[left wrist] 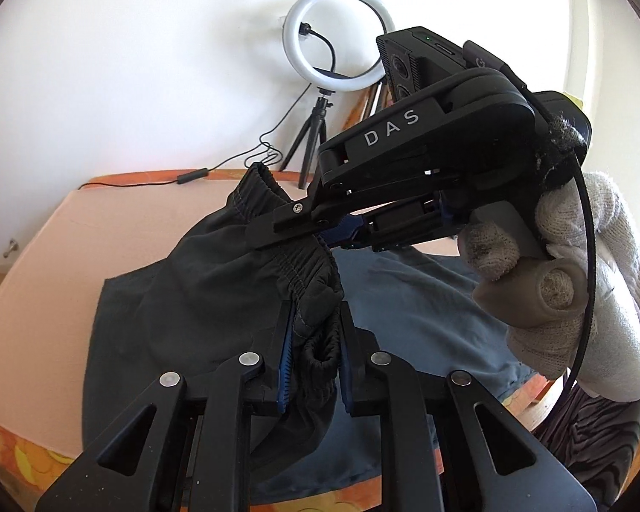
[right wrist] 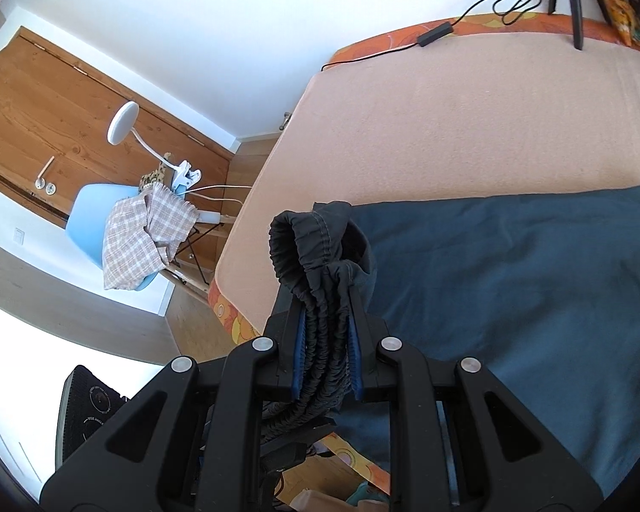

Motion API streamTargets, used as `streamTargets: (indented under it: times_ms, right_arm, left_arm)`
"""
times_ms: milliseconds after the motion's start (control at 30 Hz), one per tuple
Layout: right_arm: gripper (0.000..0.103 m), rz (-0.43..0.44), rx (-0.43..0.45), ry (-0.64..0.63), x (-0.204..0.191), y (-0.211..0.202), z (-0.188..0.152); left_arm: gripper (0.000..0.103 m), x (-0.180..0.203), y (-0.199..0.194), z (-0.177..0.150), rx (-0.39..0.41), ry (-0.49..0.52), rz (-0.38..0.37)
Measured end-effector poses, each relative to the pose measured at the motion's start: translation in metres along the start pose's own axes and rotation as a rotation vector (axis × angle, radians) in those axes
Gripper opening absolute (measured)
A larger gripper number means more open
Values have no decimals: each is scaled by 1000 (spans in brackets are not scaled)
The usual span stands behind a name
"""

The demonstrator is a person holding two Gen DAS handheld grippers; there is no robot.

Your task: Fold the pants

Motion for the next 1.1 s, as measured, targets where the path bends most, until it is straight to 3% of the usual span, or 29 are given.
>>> streamTargets:
  times_ms: [133, 433, 733, 1100]
  right_arm:
    - [18, -28, 35, 30, 20, -28, -12]
    - [18, -62, 106, 101, 55, -77, -26]
    - [18, -123, 151, 117, 79, -132, -32]
    - [18, -195, 227, 166, 119, -214, -54]
  left_arm:
    - [16, 23, 8, -5, -22, -18, -52]
    - [16, 82, 16, -12, -52, 32, -131]
    - [16, 139, 49, -4, -62, 109, -205]
    - [16, 216, 41, -13, -73, 190, -308]
Point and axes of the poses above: each gripper's, at about its wrist camera, not at the fingertips, and y roughly the way its jaws point, x to its right, z to its top, the point moved 9 cm from there along y, roughly the way its jaws point, and after that the axes turned 15 degrees about z, right-handed, at the moved point
